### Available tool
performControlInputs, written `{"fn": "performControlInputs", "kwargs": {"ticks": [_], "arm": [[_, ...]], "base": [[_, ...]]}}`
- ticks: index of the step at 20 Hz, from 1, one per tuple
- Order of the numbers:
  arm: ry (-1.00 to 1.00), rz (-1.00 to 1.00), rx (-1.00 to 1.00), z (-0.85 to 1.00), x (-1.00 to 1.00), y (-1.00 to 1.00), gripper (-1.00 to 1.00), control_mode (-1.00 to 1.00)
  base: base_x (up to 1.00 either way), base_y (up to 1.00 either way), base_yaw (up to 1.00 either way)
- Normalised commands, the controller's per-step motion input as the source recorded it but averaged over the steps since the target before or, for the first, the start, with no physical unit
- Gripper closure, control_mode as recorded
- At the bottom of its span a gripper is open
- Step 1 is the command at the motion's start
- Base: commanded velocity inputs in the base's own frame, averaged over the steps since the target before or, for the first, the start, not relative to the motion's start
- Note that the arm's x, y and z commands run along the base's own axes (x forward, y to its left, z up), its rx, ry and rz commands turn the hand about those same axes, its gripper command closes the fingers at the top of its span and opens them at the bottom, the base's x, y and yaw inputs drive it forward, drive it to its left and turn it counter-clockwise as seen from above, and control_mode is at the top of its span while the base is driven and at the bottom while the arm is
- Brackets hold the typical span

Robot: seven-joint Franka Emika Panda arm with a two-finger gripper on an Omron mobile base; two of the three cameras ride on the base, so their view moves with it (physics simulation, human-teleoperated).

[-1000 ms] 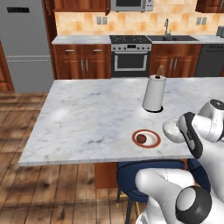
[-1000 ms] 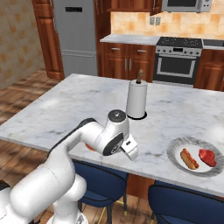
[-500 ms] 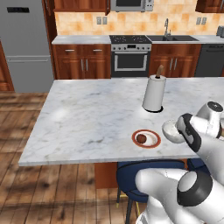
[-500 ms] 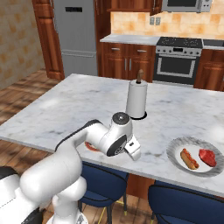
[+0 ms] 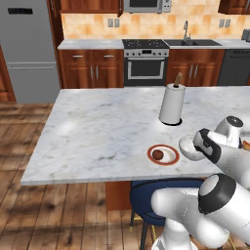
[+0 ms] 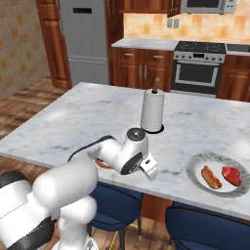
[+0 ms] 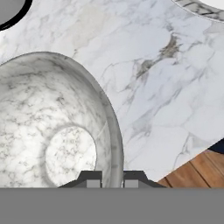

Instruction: Take the smaller bowl and place it next to the appetizer plate on the dining counter , and place the larger bowl next to the plate with cooked food.

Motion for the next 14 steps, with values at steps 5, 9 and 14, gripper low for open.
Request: {"fn": "performControlInputs", "kwargs": {"ticks": [5, 9, 14], "arm": [[0.00, 0.00, 0.00, -0.19, 0.18, -0.10, 1.00, -1.00], [0.00, 0.00, 0.00, -0.19, 0.18, -0.09, 1.00, -1.00], [0.00, 0.00, 0.00, -0.19, 0.17, -0.10, 1.00, -1.00]], "base": [[0.00, 0.00, 0.00], [0.00, 0.00, 0.00], [0.00, 0.00, 0.00]]}}
